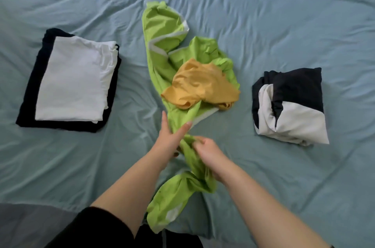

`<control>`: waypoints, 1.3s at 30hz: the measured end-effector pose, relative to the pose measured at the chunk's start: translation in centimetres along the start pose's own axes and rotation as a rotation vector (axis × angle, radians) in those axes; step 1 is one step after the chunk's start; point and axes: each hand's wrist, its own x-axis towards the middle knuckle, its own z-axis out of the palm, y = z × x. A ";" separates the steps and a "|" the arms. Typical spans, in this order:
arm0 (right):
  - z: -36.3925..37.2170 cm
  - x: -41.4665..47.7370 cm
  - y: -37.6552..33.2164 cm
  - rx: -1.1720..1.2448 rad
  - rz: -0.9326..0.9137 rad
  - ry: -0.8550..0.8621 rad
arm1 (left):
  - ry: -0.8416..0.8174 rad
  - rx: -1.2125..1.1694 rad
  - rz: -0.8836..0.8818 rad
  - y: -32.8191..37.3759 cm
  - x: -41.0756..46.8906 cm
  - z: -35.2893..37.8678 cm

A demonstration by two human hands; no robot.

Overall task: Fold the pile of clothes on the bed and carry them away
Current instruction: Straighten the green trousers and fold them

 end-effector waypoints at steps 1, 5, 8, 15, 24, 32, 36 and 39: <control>0.1 -1.2 0.6 -0.030 0.041 -0.069 | 0.053 0.022 0.014 0.4 0.3 0.4; -1.9 -4.4 0.8 -0.040 0.155 -0.371 | 0.101 0.188 -0.038 -0.6 0.2 0.7; -3.5 -3.3 -0.5 -0.093 0.026 -0.122 | 0.082 0.299 -0.050 -2.4 -0.6 -0.1; -1.2 3.7 0.6 -0.334 0.123 0.048 | 0.079 0.396 -0.030 -6.2 -1.4 -1.2; -8.4 3.7 -1.6 -0.041 -0.229 0.740 | 0.405 0.238 0.026 -3.9 0.4 -1.2; -18.2 9.7 -11.7 0.189 -0.270 0.842 | 0.248 0.380 0.108 1.1 3.3 2.2; -18.3 12.1 -11.2 0.329 -0.159 0.511 | 0.346 0.513 0.171 1.4 3.8 2.7; -15.7 12.0 -6.1 -0.083 0.064 0.458 | 0.378 0.740 0.126 0.9 4.5 2.8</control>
